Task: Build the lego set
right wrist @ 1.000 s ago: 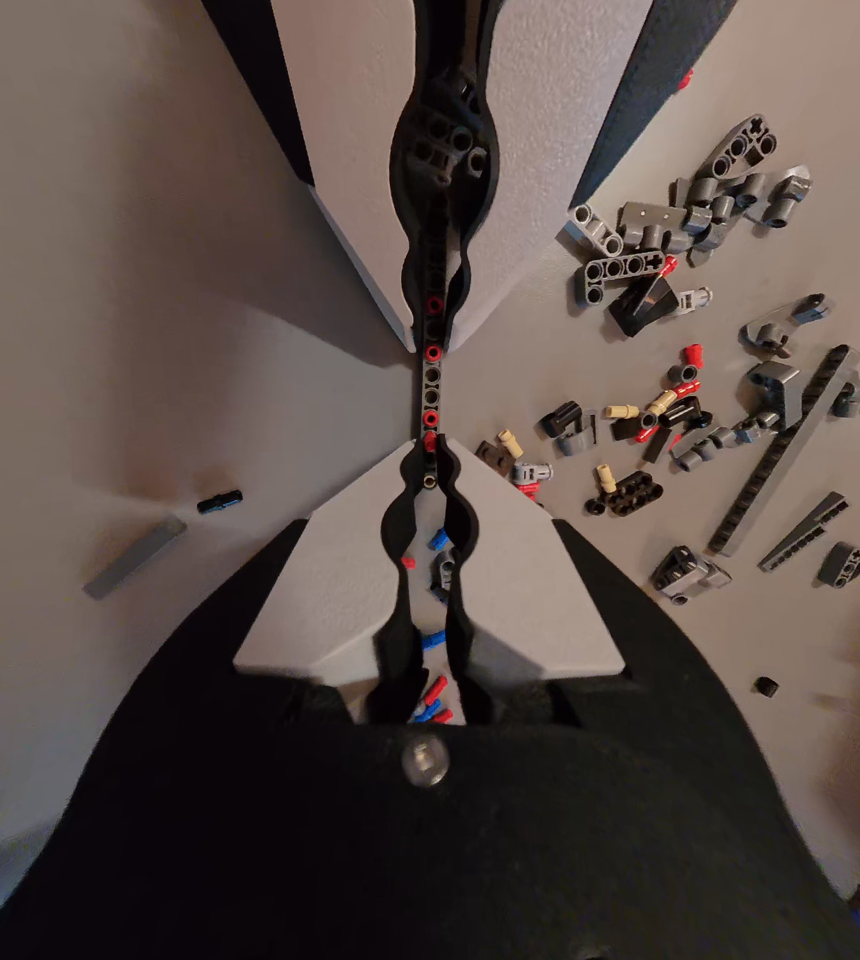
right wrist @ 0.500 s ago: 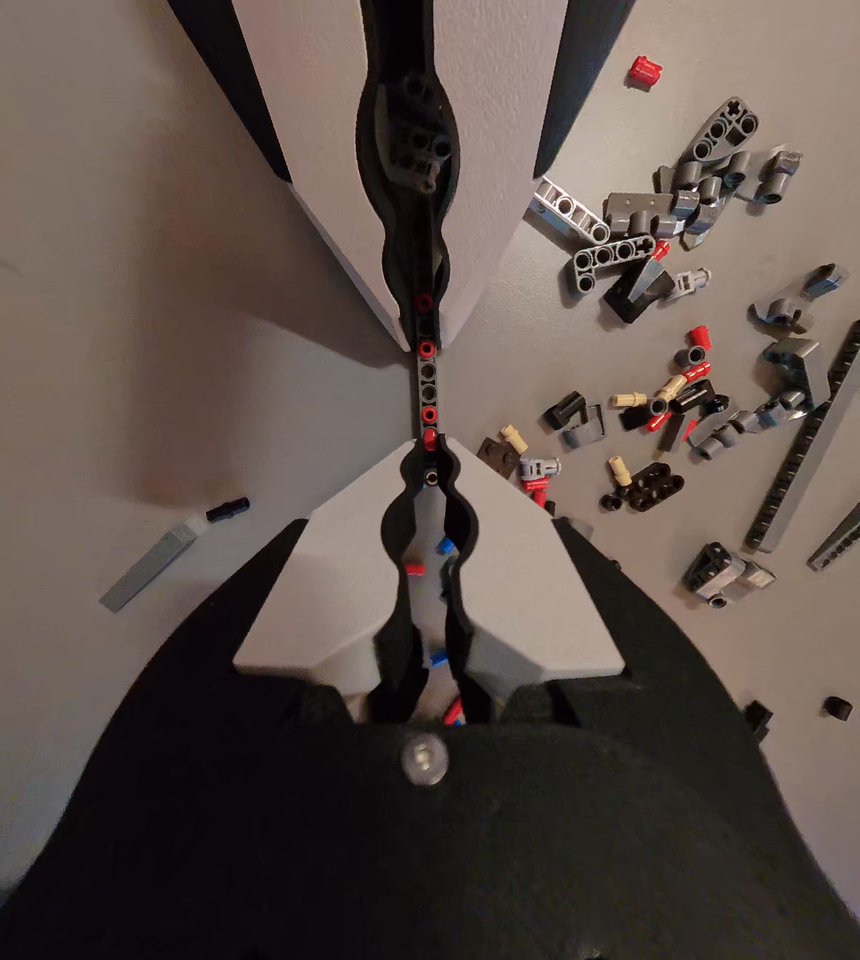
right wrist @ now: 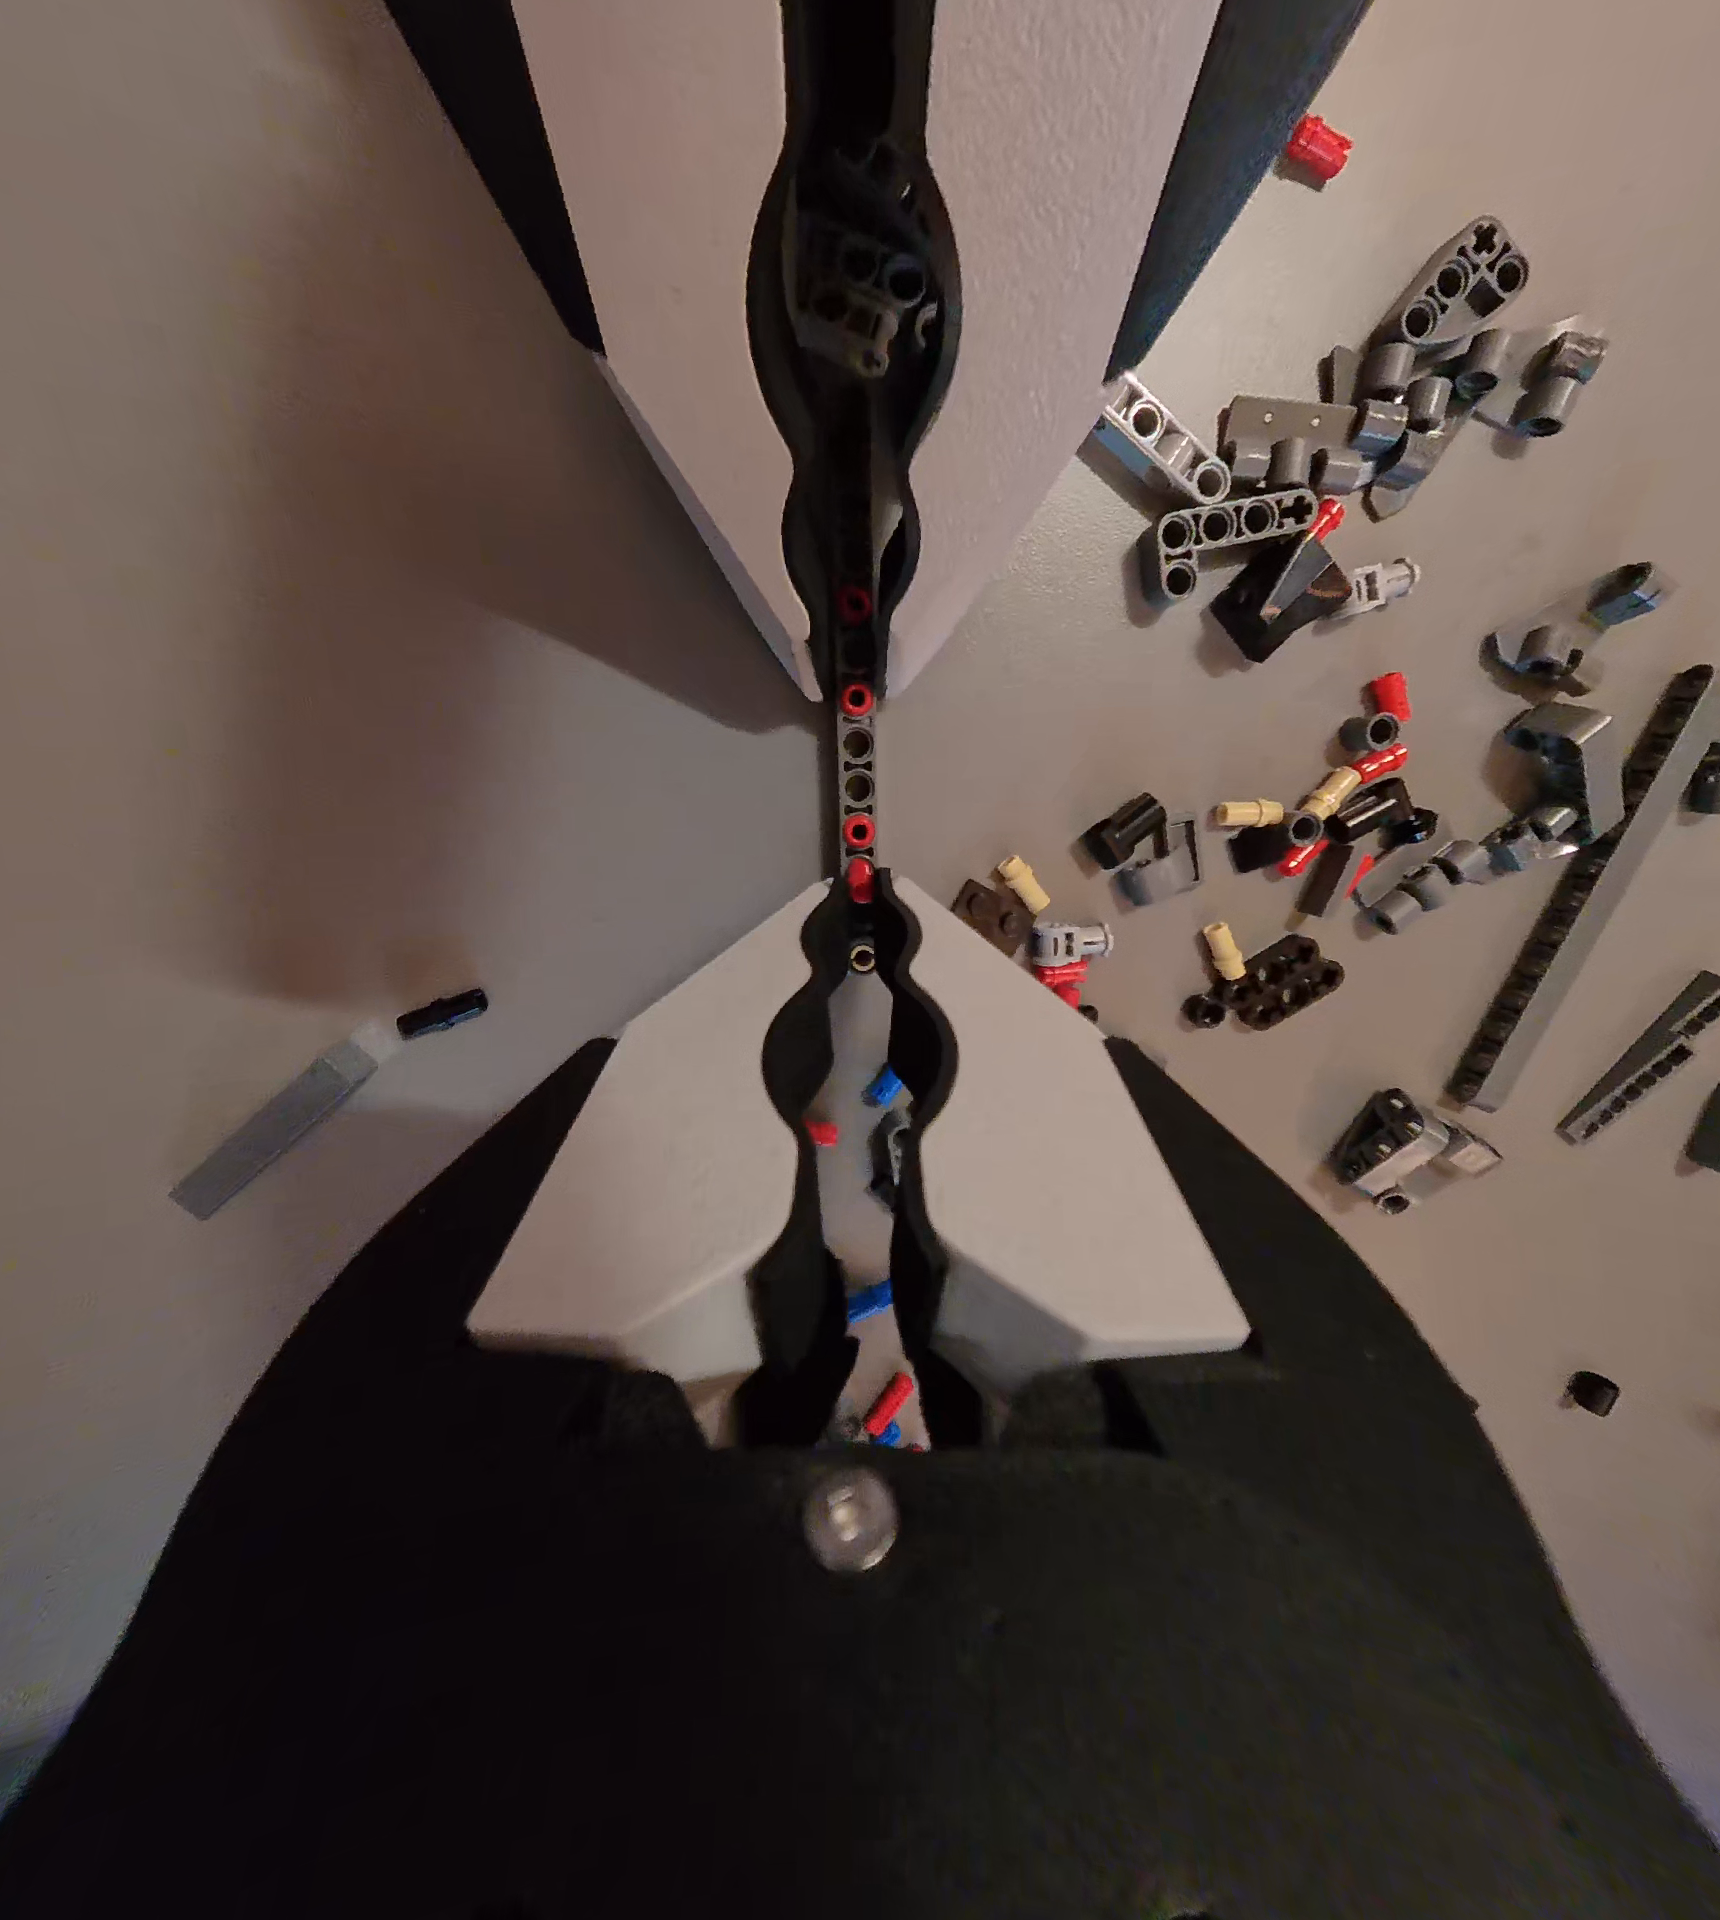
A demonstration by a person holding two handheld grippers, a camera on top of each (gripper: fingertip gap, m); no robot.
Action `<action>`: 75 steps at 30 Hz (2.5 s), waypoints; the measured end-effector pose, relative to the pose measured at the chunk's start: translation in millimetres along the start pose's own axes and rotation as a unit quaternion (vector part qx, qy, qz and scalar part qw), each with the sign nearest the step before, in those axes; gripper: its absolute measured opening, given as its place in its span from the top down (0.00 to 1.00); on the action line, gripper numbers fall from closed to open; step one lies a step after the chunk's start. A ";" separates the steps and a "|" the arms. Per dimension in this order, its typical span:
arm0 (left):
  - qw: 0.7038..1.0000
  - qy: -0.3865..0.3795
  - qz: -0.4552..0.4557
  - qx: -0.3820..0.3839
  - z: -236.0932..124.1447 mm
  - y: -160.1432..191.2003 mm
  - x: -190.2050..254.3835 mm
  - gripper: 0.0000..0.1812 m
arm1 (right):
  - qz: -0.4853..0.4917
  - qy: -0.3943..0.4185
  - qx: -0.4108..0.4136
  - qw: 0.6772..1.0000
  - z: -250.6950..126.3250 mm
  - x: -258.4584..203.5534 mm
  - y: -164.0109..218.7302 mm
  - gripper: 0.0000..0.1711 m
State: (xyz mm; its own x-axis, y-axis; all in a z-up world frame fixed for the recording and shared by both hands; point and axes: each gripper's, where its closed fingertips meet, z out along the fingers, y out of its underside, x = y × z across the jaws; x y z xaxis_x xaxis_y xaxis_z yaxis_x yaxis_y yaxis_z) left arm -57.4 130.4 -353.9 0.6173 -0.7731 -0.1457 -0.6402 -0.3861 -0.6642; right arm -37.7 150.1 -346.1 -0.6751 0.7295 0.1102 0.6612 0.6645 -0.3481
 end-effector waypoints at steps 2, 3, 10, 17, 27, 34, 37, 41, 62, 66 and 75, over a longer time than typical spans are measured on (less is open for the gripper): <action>1.000 0.000 0.000 0.000 0.1 -0.1 0.0 0.97 | 0.001 0.002 0.000 1.000 0.0 0.1 -0.2 0.99; 1.000 0.000 0.000 0.000 0.0 0.0 0.1 0.97 | 0.001 0.003 -0.001 1.000 0.1 0.1 -0.3 0.99; 1.000 -0.001 0.001 0.000 -0.1 0.0 0.1 0.97 | 0.003 0.014 -0.002 1.000 0.0 0.4 -2.2 1.00; 1.000 -0.001 0.003 0.000 -0.1 -0.2 0.3 0.97 | 0.003 0.032 0.007 0.999 -0.5 -1.4 -1.4 1.00; 1.000 -0.003 0.007 0.001 -0.4 -0.6 -0.5 0.97 | -0.025 0.029 -0.028 0.999 -1.0 -1.5 0.5 0.99; 1.000 -0.007 0.006 -0.003 -4.9 4.1 0.3 0.95 | -0.022 0.023 -0.026 0.999 -0.7 -1.6 0.5 0.99; 1.000 0.004 0.001 -0.001 -6.5 5.9 3.6 0.97 | -0.027 0.025 -0.029 0.999 -0.3 -1.8 -0.6 0.99; 1.000 0.003 0.000 0.001 -6.5 6.0 3.1 0.97 | -0.033 0.032 -0.037 0.998 -0.3 -2.1 -0.9 0.99; 1.000 0.012 0.001 0.005 -5.3 4.7 2.0 0.97 | -0.066 0.030 -0.095 0.993 -4.5 -0.3 2.5 0.99; 1.000 0.011 0.002 0.005 -5.3 4.7 1.8 0.97 | -0.061 0.016 -0.086 0.994 -2.9 -3.6 1.3 0.99; 1.000 0.013 0.003 0.005 -5.2 4.5 2.1 0.97 | -0.052 0.014 -0.077 0.996 -1.1 -4.1 1.2 0.99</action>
State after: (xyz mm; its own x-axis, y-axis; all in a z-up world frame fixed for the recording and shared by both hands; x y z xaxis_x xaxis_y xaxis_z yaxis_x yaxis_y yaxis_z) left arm -61.3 124.5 -353.4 0.6013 -0.7882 -0.1310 -0.6388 -0.3758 -0.6713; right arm -33.8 148.0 -346.0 -0.7347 0.6583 0.1640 0.6320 0.7520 -0.1872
